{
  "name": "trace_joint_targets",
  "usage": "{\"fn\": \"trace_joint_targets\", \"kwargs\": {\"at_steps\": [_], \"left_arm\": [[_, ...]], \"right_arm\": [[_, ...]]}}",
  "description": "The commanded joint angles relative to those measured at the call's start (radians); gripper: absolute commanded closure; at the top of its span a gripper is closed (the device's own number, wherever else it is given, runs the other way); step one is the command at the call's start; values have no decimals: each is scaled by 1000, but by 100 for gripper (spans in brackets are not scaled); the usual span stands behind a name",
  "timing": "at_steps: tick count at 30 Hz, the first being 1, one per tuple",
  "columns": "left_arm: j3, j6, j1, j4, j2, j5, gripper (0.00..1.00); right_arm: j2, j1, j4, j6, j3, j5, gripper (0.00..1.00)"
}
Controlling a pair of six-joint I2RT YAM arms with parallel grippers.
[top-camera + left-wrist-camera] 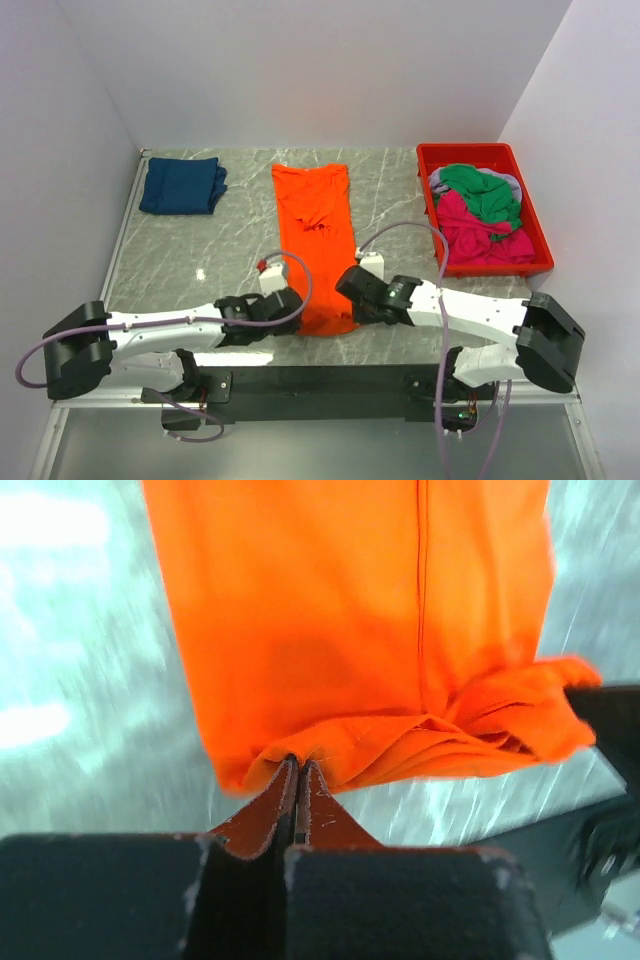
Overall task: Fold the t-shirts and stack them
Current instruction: Fold the tshirt
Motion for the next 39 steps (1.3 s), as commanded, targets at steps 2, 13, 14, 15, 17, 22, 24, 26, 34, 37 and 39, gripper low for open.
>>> {"fn": "trace_joint_targets", "kwargs": {"at_steps": [2, 13, 14, 15, 17, 22, 24, 26, 34, 37, 39], "left_arm": [[15, 140, 125, 130, -10, 9, 100], [105, 338, 346, 269, 136, 10, 100], [111, 347, 380, 281, 143, 18, 100], [118, 357, 398, 292, 154, 26, 100], [151, 383, 443, 304, 195, 50, 100], [228, 438, 509, 324, 297, 92, 100], [243, 447, 527, 359, 318, 107, 100], [266, 461, 552, 370, 355, 124, 100], [335, 505, 603, 405, 455, 167, 100], [349, 519, 615, 428, 482, 179, 100], [363, 528, 626, 431, 502, 179, 100]], "right_arm": [[63, -84, 94, -141, 88, 17, 100], [330, -279, 152, -340, 332, -13, 100], [360, -300, 155, -348, 347, -17, 100], [374, -308, 155, -363, 363, -21, 100], [419, -331, 149, -384, 415, -26, 100], [508, -372, 120, -418, 539, -35, 100], [528, -389, 115, -423, 565, -43, 100], [564, -403, 108, -431, 605, -49, 100], [673, -449, 85, -455, 714, -60, 100], [696, -460, 80, -460, 735, -58, 100], [707, -463, 85, -466, 746, -56, 100]]}}
